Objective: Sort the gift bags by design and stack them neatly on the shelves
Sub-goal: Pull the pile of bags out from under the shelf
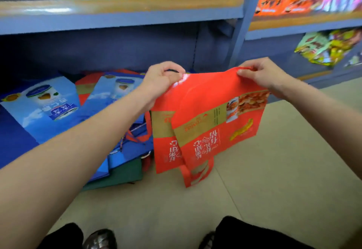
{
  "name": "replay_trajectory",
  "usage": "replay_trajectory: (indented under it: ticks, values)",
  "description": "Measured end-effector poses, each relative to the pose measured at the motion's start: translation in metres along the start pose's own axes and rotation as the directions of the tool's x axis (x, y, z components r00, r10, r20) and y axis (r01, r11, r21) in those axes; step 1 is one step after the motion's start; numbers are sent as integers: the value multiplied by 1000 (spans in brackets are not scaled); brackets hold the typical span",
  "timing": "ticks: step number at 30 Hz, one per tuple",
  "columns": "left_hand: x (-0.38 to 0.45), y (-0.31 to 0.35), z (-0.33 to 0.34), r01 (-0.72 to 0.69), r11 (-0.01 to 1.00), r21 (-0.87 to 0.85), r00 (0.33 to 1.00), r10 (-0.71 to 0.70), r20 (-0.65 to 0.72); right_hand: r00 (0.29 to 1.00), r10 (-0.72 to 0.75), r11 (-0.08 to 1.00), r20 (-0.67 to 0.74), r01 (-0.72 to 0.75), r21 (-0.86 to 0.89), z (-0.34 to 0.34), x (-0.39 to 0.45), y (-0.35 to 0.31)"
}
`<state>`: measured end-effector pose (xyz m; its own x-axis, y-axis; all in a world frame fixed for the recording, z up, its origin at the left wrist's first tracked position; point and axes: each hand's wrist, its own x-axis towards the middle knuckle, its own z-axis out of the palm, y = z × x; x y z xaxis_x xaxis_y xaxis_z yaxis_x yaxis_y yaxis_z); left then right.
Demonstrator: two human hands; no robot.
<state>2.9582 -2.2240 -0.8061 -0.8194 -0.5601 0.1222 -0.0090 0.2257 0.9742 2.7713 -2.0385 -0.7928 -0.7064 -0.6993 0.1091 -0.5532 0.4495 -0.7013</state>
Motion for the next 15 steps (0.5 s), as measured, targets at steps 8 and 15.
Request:
replay_trajectory:
  ticks: [8, 15]
  values:
    - [3, -33, 92, -271, 851, 449, 944, 143, 299, 1000, 15, 883, 19, -5, -470, -63, -9, 53]
    - [29, -82, 127, -19, 1000, 6, 892, 15, 452, 993, 7, 751, 116, 72, -656, -65, -5, 98]
